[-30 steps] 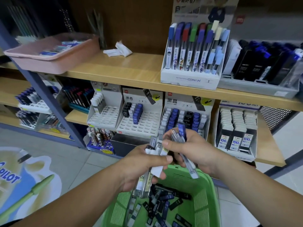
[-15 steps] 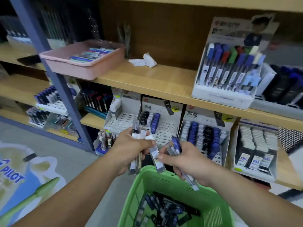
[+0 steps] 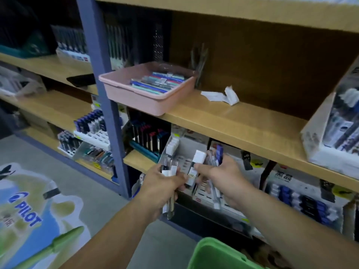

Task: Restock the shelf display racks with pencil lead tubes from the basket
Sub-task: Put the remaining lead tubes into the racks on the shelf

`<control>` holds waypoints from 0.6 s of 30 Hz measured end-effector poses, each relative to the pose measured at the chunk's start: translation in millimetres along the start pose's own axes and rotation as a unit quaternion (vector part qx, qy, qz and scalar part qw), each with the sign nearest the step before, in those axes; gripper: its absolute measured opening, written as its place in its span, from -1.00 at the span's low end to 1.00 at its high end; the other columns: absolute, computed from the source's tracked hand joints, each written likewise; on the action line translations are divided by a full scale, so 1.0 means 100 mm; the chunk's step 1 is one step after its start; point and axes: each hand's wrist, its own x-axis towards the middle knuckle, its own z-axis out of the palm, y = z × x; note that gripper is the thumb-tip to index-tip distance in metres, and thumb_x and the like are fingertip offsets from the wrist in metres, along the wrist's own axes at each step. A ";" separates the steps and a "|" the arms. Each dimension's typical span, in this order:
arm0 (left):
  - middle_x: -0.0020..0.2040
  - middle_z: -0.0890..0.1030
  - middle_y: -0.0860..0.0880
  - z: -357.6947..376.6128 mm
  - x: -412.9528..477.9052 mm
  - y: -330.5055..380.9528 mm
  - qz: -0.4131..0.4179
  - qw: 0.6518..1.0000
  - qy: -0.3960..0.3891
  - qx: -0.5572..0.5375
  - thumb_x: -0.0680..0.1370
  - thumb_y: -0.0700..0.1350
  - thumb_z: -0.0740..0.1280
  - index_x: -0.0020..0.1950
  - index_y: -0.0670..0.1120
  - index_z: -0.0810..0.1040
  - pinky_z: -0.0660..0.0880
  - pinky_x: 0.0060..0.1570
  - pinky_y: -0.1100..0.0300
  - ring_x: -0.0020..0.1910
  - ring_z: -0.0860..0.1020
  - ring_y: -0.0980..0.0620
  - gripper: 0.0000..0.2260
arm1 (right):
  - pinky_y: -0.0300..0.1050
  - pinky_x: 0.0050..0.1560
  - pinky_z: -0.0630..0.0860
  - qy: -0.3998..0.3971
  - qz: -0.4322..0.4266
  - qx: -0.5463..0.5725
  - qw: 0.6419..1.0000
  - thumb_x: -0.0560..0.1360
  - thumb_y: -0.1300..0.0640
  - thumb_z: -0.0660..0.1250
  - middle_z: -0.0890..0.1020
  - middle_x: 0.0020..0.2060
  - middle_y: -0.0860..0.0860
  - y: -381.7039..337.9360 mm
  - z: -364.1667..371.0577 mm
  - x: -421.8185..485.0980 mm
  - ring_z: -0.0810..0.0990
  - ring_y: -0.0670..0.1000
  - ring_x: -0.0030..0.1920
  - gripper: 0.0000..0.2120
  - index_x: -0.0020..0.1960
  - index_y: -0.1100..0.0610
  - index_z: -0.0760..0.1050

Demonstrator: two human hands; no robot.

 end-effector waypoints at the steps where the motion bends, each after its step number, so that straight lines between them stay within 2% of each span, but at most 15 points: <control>1: -0.19 0.72 -0.09 -0.05 0.06 -0.02 0.000 1.000 0.005 -0.003 0.51 -0.26 0.52 0.11 -0.13 0.61 0.54 -0.27 0.06 -0.28 0.65 -0.03 -0.79 | -0.03 -0.29 0.54 0.003 0.012 0.025 1.000 0.50 0.20 0.52 0.72 -0.30 0.16 -0.01 0.09 0.10 0.71 0.10 -0.28 -0.76 0.11 0.18 0.54; 5: -0.26 0.68 -0.13 -0.25 0.26 -0.09 -0.012 1.000 0.024 -0.014 0.53 -0.29 0.49 0.10 -0.18 0.61 0.52 -0.27 0.04 -0.33 0.58 -0.05 -0.82 | -0.06 -0.40 0.55 0.016 0.025 0.048 0.998 0.50 0.23 0.52 0.65 -0.31 0.21 -0.02 0.38 0.39 0.60 0.07 -0.40 -0.76 0.11 0.09 0.55; 8: -0.32 0.63 -0.14 -0.42 0.39 -0.13 -0.034 0.999 0.026 0.002 0.52 -0.29 0.50 0.10 -0.17 0.59 0.51 -0.33 0.09 -0.37 0.54 -0.05 -0.81 | -0.09 -0.39 0.52 0.019 -0.004 -0.037 0.999 0.52 0.17 0.49 0.62 -0.33 0.11 -0.03 0.48 0.59 0.55 0.01 -0.45 -0.81 0.07 -0.02 0.59; 12: -0.31 0.63 -0.18 -0.52 0.54 -0.18 -0.056 0.997 0.042 -0.015 0.50 -0.30 0.52 0.10 -0.21 0.59 0.51 -0.36 0.10 -0.36 0.54 -0.07 -0.78 | -0.18 -0.46 0.46 -0.024 -0.027 -0.155 0.987 0.54 0.14 0.47 0.58 -0.32 0.03 -0.15 0.54 0.79 0.51 -0.01 -0.43 -0.84 0.07 -0.03 0.56; 14: -0.30 0.64 -0.19 -0.53 0.62 -0.20 -0.075 0.995 0.054 -0.033 0.47 -0.31 0.53 0.10 -0.22 0.60 0.50 -0.33 0.08 -0.35 0.54 -0.09 -0.76 | -0.24 -0.41 0.44 -0.028 -0.053 -0.181 0.982 0.55 0.16 0.46 0.59 -0.27 -0.03 -0.19 0.58 0.88 0.53 -0.04 -0.40 -0.85 0.06 -0.02 0.56; 18: -0.34 0.60 -0.23 -0.58 0.75 -0.28 -0.115 0.990 0.070 -0.044 0.42 -0.37 0.48 0.09 -0.32 0.59 0.48 -0.36 0.08 -0.38 0.50 -0.11 -0.74 | -0.22 -0.13 0.43 0.044 -0.094 -0.174 0.979 0.54 0.12 0.48 0.59 -0.16 -0.07 -0.09 0.71 1.02 0.57 -0.01 -0.20 -0.86 0.04 -0.03 0.56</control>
